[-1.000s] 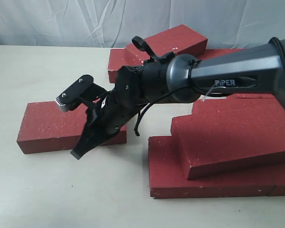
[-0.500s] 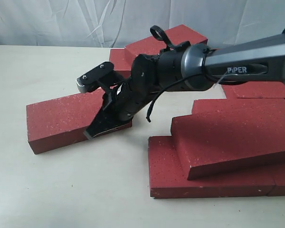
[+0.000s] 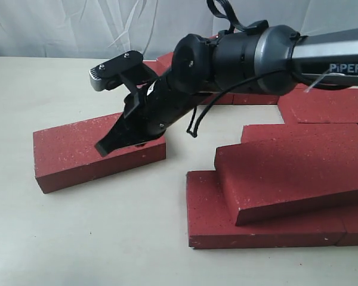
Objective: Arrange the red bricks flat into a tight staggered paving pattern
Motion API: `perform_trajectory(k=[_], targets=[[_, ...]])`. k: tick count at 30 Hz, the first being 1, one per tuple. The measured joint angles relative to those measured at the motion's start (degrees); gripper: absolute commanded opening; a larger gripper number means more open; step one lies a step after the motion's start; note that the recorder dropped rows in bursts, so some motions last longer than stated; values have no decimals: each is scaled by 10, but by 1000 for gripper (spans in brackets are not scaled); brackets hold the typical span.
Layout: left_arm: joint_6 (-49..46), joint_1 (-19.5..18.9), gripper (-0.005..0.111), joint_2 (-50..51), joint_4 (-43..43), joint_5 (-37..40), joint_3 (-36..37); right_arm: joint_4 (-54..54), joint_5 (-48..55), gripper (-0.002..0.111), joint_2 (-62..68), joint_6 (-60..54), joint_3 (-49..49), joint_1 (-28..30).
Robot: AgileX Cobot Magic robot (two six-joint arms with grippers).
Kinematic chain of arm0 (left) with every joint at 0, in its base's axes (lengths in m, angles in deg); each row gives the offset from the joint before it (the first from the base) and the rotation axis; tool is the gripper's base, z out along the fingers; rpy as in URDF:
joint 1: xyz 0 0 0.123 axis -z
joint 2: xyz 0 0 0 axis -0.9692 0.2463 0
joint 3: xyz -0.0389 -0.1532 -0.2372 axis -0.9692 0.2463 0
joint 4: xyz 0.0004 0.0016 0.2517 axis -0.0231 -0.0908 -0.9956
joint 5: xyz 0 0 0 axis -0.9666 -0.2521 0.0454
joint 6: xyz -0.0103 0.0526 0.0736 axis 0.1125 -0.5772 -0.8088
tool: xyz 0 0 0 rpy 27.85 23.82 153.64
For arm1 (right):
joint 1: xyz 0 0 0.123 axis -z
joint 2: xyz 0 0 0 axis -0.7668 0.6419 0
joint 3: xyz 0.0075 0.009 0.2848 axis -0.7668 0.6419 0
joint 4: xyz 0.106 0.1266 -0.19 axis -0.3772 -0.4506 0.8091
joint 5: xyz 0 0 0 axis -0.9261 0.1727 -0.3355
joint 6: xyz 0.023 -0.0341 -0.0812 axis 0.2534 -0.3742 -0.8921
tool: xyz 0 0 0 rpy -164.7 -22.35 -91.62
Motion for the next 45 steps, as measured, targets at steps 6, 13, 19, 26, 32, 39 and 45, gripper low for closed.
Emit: perform_trajectory(k=[6, 13, 19, 26, 32, 39, 45], targets=[[0, 0, 0, 0, 0, 0, 0, -34, 60, -1, 0, 0, -6, 52], [0, 0, 0, 0, 0, 0, 0, -36, 85, -1, 0, 0, -7, 109], [0, 0, 0, 0, 0, 0, 0, -27, 78, -1, 0, 0, -7, 114], [0, 0, 0, 0, 0, 0, 0, -69, 79, -1, 0, 0, -7, 114], [0, 0, 0, 0, 0, 0, 0, -73, 131, -1, 0, 0, -39, 114], [0, 0, 0, 0, 0, 0, 0, -55, 177, -1, 3, 7, -124, 92], [0, 0, 0, 0, 0, 0, 0, -8, 199, -1, 44, 38, -205, 27]])
